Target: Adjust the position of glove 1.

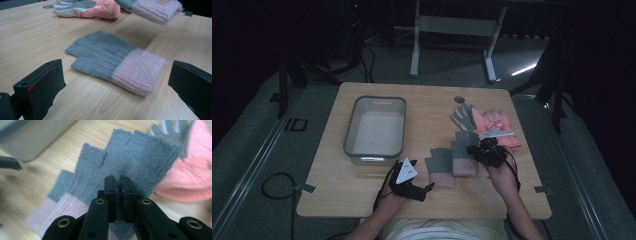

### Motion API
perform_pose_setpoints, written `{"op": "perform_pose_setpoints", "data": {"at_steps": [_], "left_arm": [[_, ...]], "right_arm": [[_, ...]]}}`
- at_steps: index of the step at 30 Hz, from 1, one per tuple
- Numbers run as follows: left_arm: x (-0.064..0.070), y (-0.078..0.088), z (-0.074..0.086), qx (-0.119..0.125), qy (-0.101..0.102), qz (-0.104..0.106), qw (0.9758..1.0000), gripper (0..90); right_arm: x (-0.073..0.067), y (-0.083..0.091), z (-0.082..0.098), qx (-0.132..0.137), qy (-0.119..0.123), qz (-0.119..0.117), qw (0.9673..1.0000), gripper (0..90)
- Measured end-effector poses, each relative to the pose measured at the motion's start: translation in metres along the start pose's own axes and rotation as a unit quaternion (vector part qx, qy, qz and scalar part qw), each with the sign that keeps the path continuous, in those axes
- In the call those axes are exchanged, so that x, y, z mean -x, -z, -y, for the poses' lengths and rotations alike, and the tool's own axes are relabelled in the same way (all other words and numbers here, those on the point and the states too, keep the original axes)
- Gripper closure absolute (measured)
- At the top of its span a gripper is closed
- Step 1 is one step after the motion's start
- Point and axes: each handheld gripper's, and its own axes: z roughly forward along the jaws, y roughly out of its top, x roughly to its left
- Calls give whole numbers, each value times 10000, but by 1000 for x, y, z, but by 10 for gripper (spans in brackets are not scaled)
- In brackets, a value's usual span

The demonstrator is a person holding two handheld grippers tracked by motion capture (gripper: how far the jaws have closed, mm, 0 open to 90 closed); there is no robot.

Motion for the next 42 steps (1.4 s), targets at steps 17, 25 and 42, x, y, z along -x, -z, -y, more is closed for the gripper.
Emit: {"op": "perform_pose_setpoints", "data": {"at_steps": [17,25,42], "left_arm": [[0,1,0,2,-8,44,10000,0],[0,0,0,-10,-13,45,10000,0],[3,-2,-1,-153,-154,18,9998,0]], "right_arm": [[-46,-58,9,-513,130,-523,9972,849],[-46,-68,14,-656,73,-587,9961,845],[-44,-78,23,-677,73,-687,9953,728]]}}
